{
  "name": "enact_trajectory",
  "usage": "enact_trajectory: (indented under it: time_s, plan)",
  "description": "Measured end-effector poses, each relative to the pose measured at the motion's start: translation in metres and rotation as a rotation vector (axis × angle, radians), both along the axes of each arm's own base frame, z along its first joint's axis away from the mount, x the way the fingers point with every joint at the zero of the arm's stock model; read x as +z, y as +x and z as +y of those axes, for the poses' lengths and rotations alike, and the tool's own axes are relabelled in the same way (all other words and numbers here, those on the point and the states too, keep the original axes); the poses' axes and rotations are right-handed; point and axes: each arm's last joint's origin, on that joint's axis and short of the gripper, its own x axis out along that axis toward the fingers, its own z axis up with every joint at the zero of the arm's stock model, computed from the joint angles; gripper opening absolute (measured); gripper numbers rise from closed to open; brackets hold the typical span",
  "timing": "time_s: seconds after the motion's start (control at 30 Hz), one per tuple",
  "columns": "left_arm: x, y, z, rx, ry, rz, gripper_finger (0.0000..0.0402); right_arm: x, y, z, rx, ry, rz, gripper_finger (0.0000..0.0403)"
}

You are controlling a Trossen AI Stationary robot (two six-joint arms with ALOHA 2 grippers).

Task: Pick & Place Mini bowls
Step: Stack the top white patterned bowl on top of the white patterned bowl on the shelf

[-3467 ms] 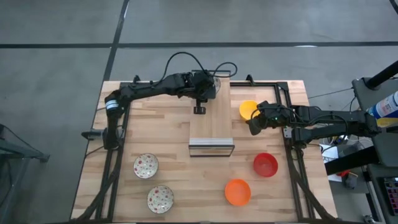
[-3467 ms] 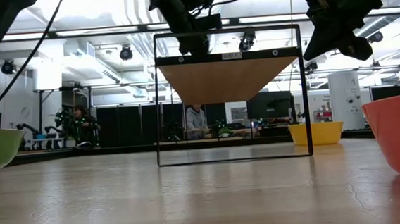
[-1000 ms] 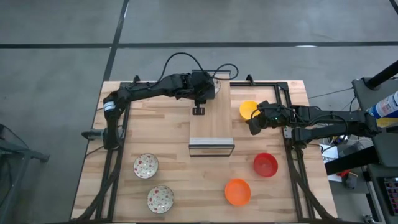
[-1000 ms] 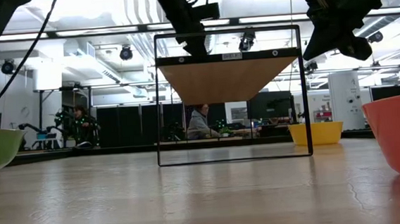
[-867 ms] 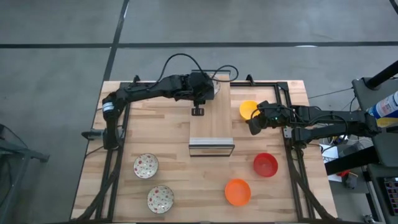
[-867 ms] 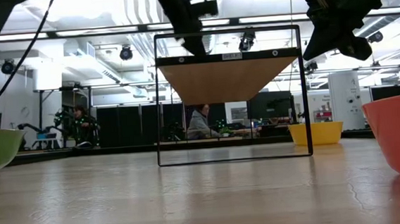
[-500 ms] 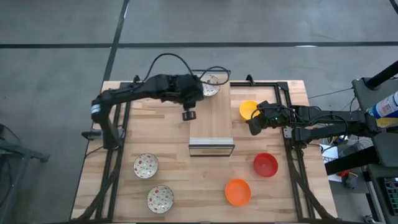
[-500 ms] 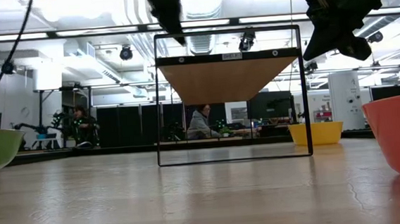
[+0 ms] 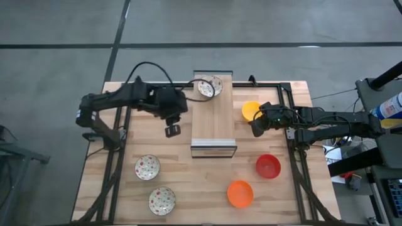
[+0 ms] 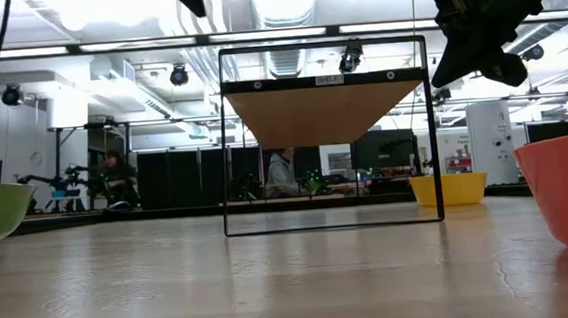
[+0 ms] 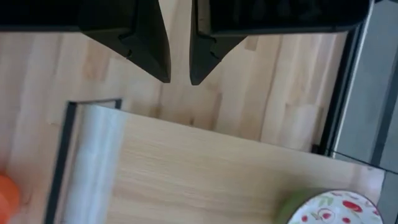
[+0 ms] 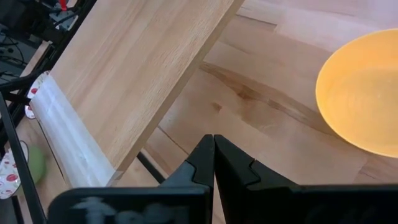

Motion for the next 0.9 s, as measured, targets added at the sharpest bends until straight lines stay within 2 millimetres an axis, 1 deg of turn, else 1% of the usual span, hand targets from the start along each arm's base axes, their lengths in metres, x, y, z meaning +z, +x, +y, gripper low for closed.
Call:
enact_trajectory:
  time_s: [0.1,0.17,0.27,0.37,0.6,0.73,0.9]
  plan:
    - [0.003,-0.007,-0.008,0.013,-0.019,-0.013,0.0053,0.0,0.0,0.0,-0.008,0.011,-0.004,0.0009]
    - [0.001,-0.011,-0.013,0.016,-0.03,-0.01,0.0053,0.0,0.0,0.0,-0.012,0.019,-0.006,0.0009]
    - [-0.006,-0.018,-0.019,0.018,-0.042,0.012,0.0053,0.0,0.0,0.0,-0.012,0.02,-0.005,0.0009]
    - [-0.017,-0.027,-0.024,0.038,-0.058,0.047,0.0053,0.0,0.0,0.0,-0.011,0.022,-0.006,0.0009]
    - [-0.056,-0.046,-0.03,0.104,-0.084,0.154,0.0053,-0.001,0.0,0.0,-0.027,0.041,-0.01,0.0009]
    - [-0.084,-0.054,-0.029,0.162,-0.091,0.227,0.0053,-0.001,0.0,0.001,-0.022,0.051,-0.011,0.0009]
    - [-0.121,-0.063,-0.029,0.183,-0.088,0.281,0.0053,-0.001,0.0,0.001,-0.019,0.053,-0.011,0.0009]
